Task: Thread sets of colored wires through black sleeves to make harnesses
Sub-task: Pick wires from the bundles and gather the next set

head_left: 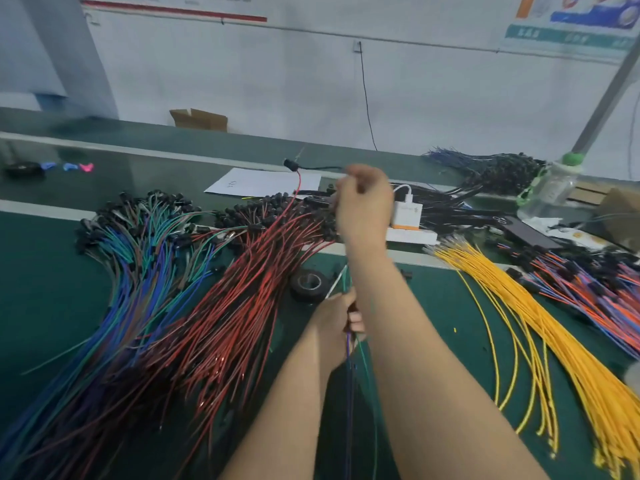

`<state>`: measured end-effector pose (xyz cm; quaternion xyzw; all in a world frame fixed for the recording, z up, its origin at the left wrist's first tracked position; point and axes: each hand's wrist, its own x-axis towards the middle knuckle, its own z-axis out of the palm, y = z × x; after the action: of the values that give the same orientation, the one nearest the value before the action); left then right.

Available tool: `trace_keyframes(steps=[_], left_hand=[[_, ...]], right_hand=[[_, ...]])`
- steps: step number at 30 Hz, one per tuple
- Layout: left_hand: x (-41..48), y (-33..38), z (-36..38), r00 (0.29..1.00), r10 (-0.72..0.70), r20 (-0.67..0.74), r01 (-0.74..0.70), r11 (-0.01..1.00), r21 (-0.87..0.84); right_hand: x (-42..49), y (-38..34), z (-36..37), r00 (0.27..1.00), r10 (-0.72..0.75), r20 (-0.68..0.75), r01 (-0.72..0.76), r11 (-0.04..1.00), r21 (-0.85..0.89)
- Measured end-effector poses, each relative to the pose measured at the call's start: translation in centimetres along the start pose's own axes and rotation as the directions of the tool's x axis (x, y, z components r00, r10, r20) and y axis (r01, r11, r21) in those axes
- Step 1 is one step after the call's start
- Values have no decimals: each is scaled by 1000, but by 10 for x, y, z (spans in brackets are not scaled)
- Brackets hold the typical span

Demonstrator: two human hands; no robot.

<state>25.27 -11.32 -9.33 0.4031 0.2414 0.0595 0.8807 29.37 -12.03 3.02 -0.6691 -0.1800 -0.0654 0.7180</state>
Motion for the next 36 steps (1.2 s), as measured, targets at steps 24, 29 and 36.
trace_keyframes(steps=[24,29,36], left_hand=[[-9,-29,56,982,-7,189,24,996,-88],[-5,-33,60,989,87,121,-94,994,55],[7,-17,73,952,295,-75,-257,910,324]], right_hand=[[-33,82,-158,933,352,67,-324,909,-264],[-39,85,-152,928,257,270,-62,822,-567],[-15,95,-201,951,213,-226,-297,413,-861]])
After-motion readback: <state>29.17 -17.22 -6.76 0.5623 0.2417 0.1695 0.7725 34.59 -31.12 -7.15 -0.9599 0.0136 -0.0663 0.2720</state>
